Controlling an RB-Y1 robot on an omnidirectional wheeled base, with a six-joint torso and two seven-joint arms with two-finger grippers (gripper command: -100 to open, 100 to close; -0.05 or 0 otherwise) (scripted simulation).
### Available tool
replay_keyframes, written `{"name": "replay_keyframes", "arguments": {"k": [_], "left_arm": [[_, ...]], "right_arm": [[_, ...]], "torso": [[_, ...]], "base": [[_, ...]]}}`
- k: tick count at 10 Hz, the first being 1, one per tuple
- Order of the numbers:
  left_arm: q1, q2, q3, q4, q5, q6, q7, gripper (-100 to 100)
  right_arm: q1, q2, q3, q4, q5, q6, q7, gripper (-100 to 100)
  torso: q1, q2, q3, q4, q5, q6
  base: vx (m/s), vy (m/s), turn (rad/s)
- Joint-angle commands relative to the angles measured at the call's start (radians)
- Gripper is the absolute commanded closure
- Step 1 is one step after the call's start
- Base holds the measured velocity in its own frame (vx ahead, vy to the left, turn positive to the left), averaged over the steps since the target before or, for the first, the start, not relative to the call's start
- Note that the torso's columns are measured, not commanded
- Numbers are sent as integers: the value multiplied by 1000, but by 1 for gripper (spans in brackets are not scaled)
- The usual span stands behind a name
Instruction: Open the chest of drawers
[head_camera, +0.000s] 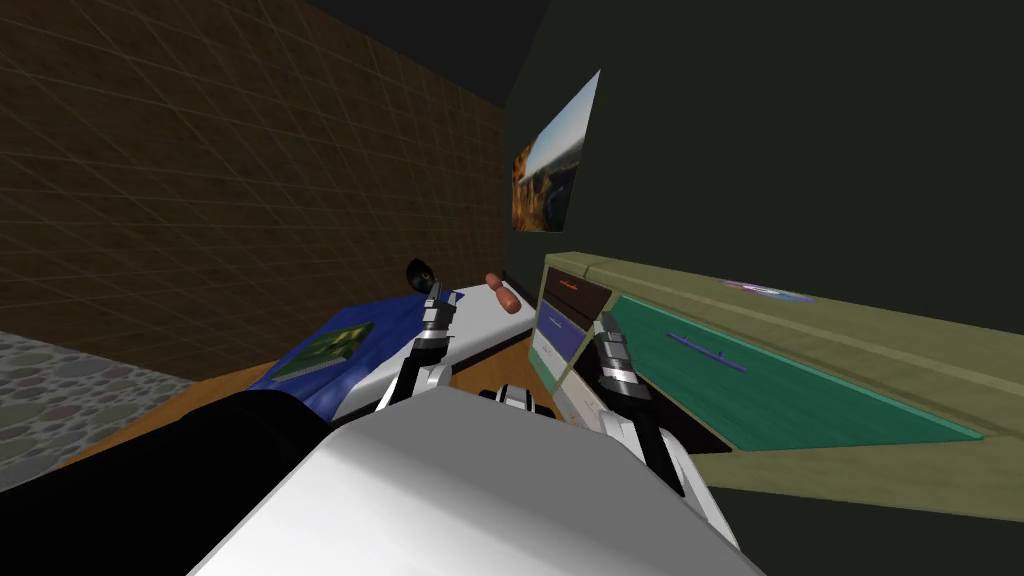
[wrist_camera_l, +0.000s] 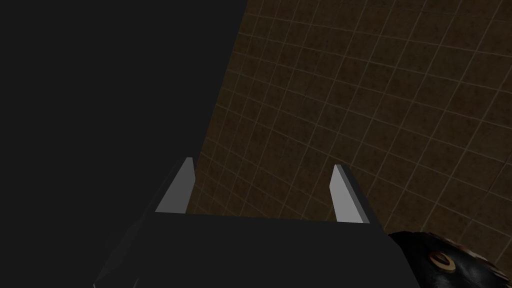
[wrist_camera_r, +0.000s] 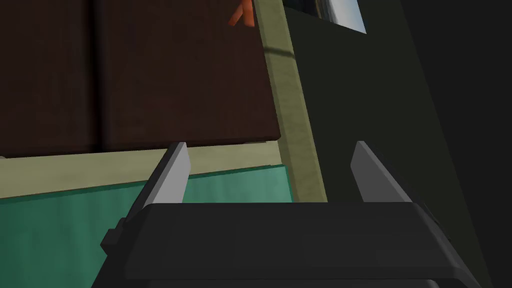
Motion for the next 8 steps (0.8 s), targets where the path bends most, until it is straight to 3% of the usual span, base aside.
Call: {"name": "replay_keyframes", "arguments": {"k": [1,8], "left_arm": [[0,0,0,0,0,0,0,0],[0,0,0,0,0,0,0,0]], "right_arm": [[-9,-39,-14,49,43,66,68,-100],[-27,-130,-56,171,161,240,250,-100]], "torso": [[1,0,0,0,0,0],[-3,0,0,0,-1,0]], "base": [[-2,100,100],[0,100,103]]}}
